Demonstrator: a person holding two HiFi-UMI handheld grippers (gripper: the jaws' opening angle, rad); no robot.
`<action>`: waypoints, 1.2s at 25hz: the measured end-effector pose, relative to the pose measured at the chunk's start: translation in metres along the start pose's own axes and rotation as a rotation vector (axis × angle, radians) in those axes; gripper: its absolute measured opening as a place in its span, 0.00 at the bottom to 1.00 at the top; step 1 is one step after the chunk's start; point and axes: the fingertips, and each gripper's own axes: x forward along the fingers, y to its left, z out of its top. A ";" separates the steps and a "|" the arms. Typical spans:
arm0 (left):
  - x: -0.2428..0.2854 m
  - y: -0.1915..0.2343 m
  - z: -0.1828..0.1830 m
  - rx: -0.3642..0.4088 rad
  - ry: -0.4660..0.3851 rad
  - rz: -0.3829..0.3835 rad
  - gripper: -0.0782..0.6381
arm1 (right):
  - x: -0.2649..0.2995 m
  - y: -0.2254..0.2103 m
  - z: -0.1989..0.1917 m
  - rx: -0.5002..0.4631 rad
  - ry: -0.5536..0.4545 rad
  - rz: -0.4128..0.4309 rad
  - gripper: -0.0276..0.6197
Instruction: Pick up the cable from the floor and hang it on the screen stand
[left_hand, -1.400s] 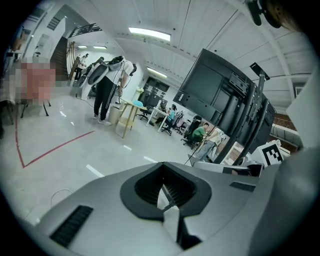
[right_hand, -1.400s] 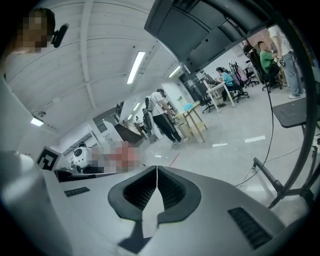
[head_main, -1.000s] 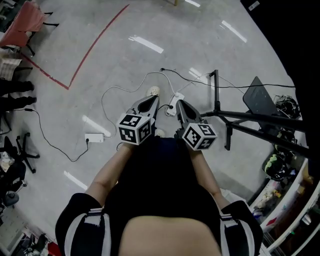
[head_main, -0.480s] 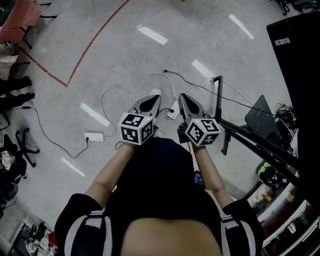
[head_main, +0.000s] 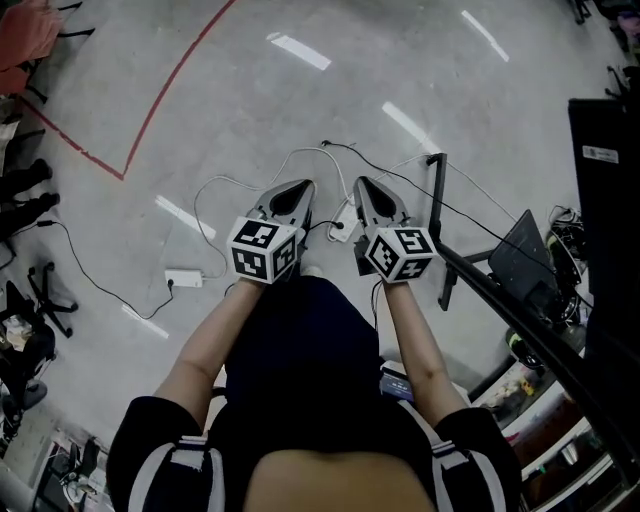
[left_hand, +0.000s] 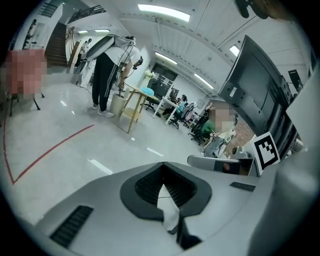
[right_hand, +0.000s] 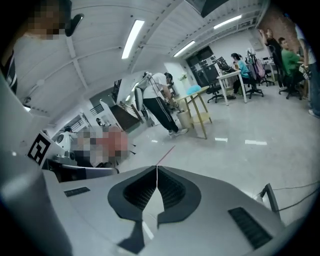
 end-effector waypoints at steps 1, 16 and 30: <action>0.008 0.008 0.001 -0.003 0.004 0.002 0.12 | 0.010 -0.004 0.000 -0.014 0.013 0.001 0.08; 0.106 0.101 -0.019 0.099 0.075 -0.063 0.12 | 0.120 -0.084 -0.050 -0.018 0.135 0.010 0.08; 0.224 0.136 -0.111 0.229 0.135 -0.272 0.12 | 0.193 -0.170 -0.148 -0.146 0.205 0.035 0.08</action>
